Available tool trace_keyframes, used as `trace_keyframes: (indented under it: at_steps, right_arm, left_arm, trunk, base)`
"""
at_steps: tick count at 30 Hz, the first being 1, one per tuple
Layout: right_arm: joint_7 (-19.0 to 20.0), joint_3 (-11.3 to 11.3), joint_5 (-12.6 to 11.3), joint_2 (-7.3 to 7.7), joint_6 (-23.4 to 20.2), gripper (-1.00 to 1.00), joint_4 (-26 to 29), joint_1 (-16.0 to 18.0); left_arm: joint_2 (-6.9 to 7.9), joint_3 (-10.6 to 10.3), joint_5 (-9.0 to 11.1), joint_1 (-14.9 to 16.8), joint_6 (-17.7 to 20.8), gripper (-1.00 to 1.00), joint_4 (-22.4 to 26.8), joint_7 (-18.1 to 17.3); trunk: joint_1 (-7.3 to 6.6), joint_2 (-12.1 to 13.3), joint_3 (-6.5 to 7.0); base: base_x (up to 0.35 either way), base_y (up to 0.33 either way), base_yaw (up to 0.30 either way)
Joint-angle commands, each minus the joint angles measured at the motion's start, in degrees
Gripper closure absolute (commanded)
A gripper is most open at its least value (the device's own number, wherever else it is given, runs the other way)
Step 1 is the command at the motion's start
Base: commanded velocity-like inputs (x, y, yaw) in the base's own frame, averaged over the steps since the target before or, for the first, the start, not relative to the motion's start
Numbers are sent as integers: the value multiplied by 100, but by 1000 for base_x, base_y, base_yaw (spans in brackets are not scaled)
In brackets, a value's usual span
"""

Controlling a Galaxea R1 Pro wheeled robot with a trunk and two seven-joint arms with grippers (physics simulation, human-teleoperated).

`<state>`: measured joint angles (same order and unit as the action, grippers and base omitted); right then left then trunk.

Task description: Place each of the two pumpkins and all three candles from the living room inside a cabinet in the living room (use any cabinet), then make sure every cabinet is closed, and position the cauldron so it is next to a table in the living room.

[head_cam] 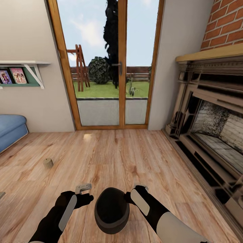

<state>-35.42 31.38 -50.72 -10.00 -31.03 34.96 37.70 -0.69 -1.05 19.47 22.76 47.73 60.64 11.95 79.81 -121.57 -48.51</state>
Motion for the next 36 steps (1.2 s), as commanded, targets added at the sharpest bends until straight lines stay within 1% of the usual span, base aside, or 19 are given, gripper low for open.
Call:
trace_keyframes:
  at_steps: [1,9,13,23,26,33,36]
  right_arm:
    - [0,0,-3,0,0,-100,1,0]
    - [9,-2,-7,0,24,-100,2,0]
    - [85,-1,-7,0,26,-100,2,-2]
    - [533,0,35,0,27,-100,2,-2]
    - [590,3,44,0,31,-100,2,-5]
    - [620,1,68,0,38,-100,-5,-3]
    - [625,9,66,0,174,-100,-6,-7]
  left_arm:
    - [1,0,-2,0,0,-100,0,0]
    - [7,0,-5,0,0,-100,0,0]
    - [0,0,-7,0,0,-100,0,0]
    - [-2,1,-29,0,-24,-100,0,-9]
    - [-2,4,-19,0,-32,-100,0,-9]
    - [-2,1,6,0,-42,-100,0,-17]
    - [0,-6,11,0,-43,-100,0,-20]
  trunk:
    - [23,-42,-18]
    - [198,-362,-162]
    - [286,-523,-234]
    - [506,-924,-413]
    - [572,-1044,-467]
    - [725,-1325,-593]
    - [791,-1445,-647]
  base:
    - [0,0,0]
    - [0,0,0]
    - [0,0,0]
    - [0,0,0]
    - [0,0,0]
    - [0,0,0]
    - [0,0,0]
